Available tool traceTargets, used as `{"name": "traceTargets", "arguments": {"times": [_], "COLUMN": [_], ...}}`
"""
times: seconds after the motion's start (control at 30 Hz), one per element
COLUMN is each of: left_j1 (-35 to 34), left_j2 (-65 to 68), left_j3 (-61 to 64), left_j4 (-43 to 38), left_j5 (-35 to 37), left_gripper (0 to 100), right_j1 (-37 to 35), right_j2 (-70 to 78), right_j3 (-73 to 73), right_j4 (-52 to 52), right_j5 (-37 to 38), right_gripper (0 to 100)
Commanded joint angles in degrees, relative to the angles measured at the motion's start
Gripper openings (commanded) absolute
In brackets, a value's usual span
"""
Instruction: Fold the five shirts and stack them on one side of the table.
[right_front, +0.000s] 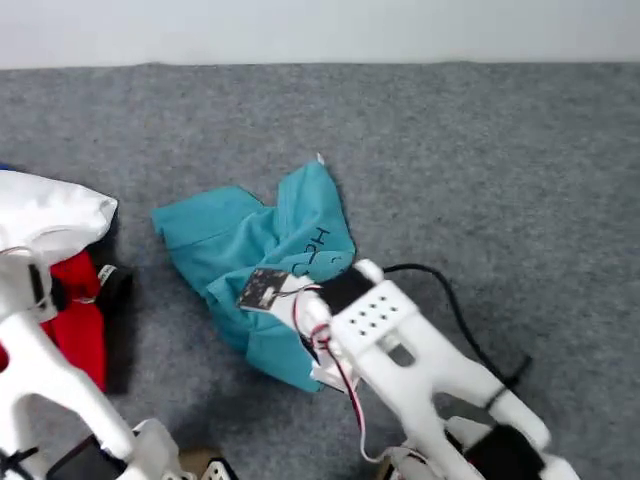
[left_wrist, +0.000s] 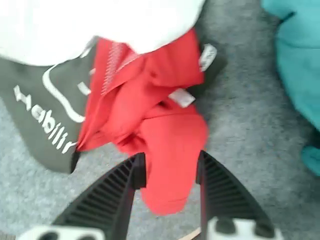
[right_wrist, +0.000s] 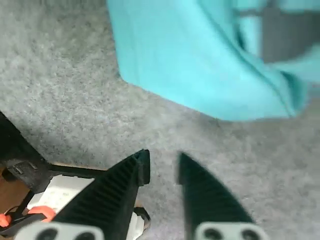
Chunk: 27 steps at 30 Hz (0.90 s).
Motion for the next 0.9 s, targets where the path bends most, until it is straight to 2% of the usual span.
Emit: {"name": "traceTargets", "arguments": {"times": [0.0,0.27,0.47,0.7,0.77,0.87], "left_j1": [-2.5,-0.4,4.2,4.5,4.5,4.5], "left_j2": [-0.4,-8.1,-13.6,-14.4,-14.4,-14.4], "left_j3": [-0.5,-0.2,2.8,7.7,7.8,7.6], "left_j4": [1.1,1.1,1.1,1.1,1.1,1.0], "left_j5": [-1.8,-1.9,-1.8,-1.7,-1.6,-1.6], "left_gripper": [17,17,17,17,17,17], "right_j1": [-1.6,-8.7,-9.3,-9.3,-9.3,-9.0], "right_j2": [4.6,13.4,18.9,25.1,25.5,25.6], "right_j3": [-3.4,-3.4,-3.5,-3.5,-4.5,-5.5], "right_j4": [-4.1,-10.9,-19.2,-22.1,-21.2,-20.4], "right_j5": [0.3,0.2,-3.4,-3.3,-3.3,-3.3], "right_gripper": [23.9,24.6,24.7,23.9,18.2,2.0]}}
